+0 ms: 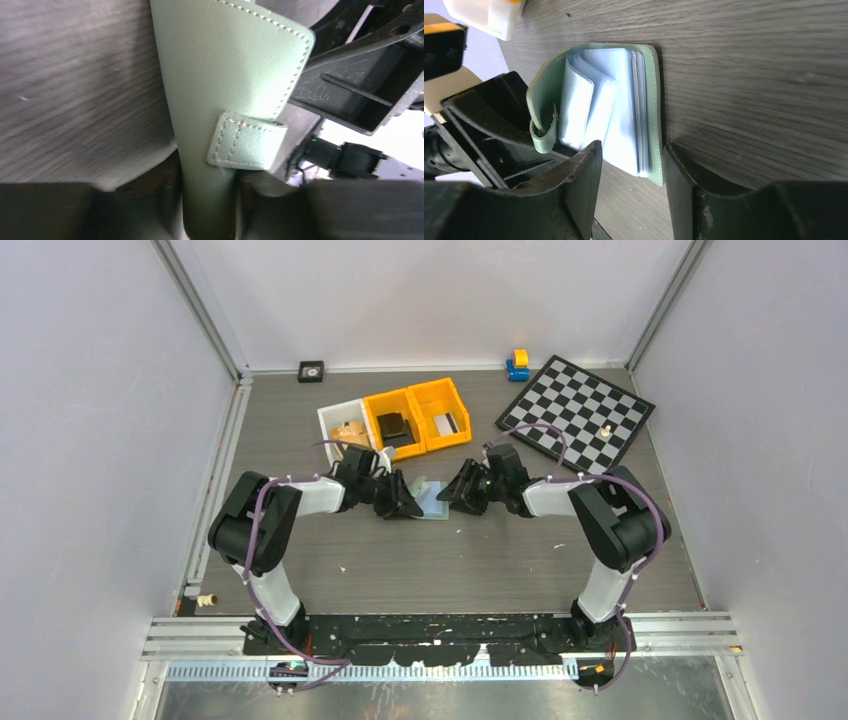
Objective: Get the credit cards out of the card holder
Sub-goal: Pick up the card holder from the center of the board.
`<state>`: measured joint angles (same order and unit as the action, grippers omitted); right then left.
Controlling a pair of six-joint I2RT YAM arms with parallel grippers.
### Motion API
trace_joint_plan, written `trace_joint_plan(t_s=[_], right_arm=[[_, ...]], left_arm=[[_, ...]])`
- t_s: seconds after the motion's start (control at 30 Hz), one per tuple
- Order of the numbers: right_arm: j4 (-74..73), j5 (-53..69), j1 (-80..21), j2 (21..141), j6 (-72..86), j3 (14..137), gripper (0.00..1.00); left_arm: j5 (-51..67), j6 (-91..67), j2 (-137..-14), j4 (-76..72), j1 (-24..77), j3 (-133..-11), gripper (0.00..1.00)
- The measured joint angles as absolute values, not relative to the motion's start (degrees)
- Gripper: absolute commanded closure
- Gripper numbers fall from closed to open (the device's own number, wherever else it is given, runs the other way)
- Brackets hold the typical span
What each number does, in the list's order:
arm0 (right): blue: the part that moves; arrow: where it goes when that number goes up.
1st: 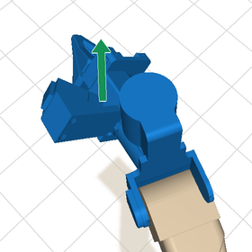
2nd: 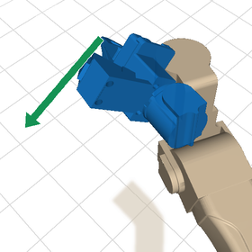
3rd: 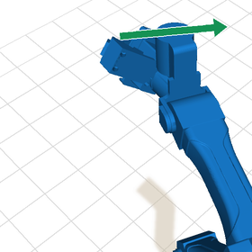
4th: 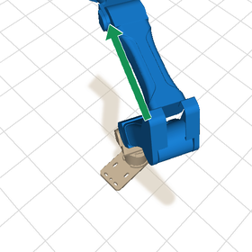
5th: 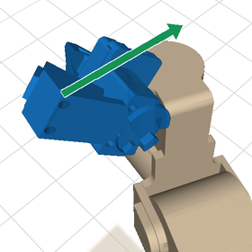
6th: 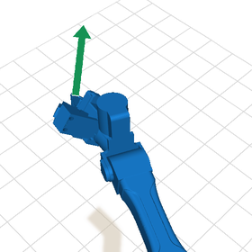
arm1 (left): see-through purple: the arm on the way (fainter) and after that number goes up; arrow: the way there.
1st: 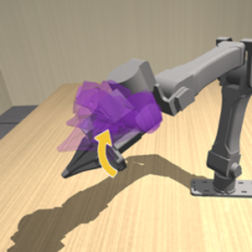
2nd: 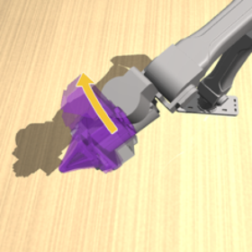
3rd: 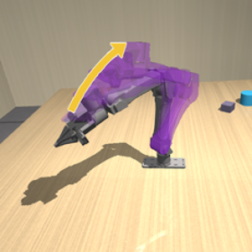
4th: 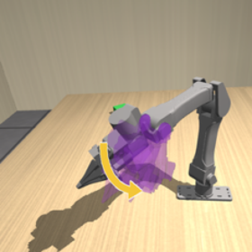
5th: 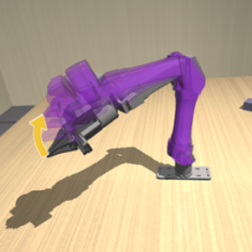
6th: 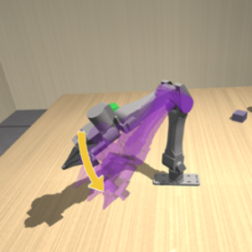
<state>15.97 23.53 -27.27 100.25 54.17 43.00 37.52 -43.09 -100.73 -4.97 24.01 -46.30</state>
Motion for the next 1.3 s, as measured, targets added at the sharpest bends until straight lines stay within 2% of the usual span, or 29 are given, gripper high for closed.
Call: trace_joint_plan(t_s=[0.13,0.23,0.57,0.77,0.87,0.97,1.0,1.3], right_arm=[[16.67,23.79,-29.12,103.44,54.11,45.34,0.65],[16.56,23.68,-29.19,103.92,54.13,45.45,0.68],[18.06,24.1,-29.26,105.06,54.61,45.41,0.8],[20.05,24.29,-29.41,105.27,55.2,44.51,0.81],[21.12,24.34,-29.43,105.25,55.48,43.86,0.81],[21.67,24.34,-29.63,105.25,55.68,43.55,0.81],[21.71,24.34,-29.63,105.25,55.68,43.51,0.81],[21.85,24.4,-29.91,105.25,55.7,43.42,0.83]], left_arm=[[34.68,-40.97,-100.73,-0.62,24.45,-48.6,0.36],[32.34,-39.31,-100.53,2.35,25.61,-51.18,0.29],[19.49,-33.3,-102.02,12.62,30.94,-59.79,0.19],[9.3,-29.61,-104.01,18.74,35.18,-64.99,0.21],[6.33,-28.73,-105.06,20.95,36.25,-66.87,0.18],[3.77,-27.62,-105.89,22.28,37.17,-68.4,0.03],[3.18,-27.07,-105.78,22.44,37.47,-68.38,0.01],[-0.1,-22.65,-101.14,23.79,40.21,-63.83,0.0]])
